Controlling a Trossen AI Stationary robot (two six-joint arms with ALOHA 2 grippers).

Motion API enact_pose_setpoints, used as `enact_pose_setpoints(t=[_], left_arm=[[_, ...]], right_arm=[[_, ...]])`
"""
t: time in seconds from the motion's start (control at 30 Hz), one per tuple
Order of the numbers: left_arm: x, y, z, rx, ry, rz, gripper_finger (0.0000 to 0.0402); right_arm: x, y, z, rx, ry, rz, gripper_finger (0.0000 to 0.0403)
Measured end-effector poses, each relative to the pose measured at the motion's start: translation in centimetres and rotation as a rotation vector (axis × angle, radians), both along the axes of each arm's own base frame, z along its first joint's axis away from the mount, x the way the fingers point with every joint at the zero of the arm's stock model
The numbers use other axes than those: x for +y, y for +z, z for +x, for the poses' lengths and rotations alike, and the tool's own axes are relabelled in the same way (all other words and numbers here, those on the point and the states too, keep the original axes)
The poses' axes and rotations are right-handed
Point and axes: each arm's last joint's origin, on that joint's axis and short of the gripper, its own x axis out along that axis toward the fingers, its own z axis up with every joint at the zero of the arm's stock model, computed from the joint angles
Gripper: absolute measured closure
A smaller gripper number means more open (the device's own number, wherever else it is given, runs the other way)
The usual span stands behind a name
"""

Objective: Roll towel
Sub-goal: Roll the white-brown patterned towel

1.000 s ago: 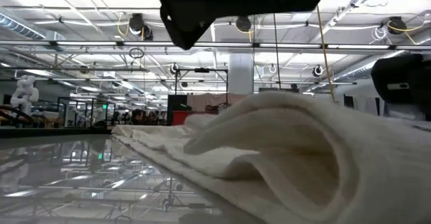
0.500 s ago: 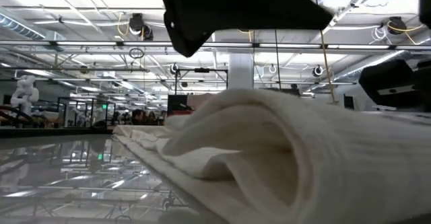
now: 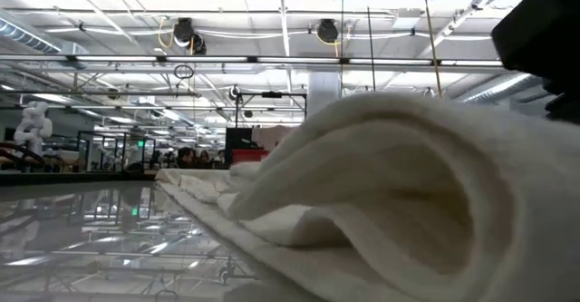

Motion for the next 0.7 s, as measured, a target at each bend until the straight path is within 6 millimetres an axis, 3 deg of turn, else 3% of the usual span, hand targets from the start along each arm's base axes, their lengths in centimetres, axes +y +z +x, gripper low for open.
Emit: enact_pose_setpoints(t=[0.23,0.57,0.7], left_arm=[[-1.1,-2.3,-0.4,0.054,0.042,0.032,0.0164],[-1.2,-5.6,0.8,0.094,0.149,0.017,0.0164],[-1.3,-5.3,1.0,0.074,0.159,-0.011,0.0164]], right_arm=[[-1.9,0.1,1.2,0.04,-0.034,0.086,0.0397],[-4.7,0.4,2.5,0.153,-0.108,0.291,0.0397],[-5.8,0.5,2.9,0.202,-0.146,0.363,0.0397]])
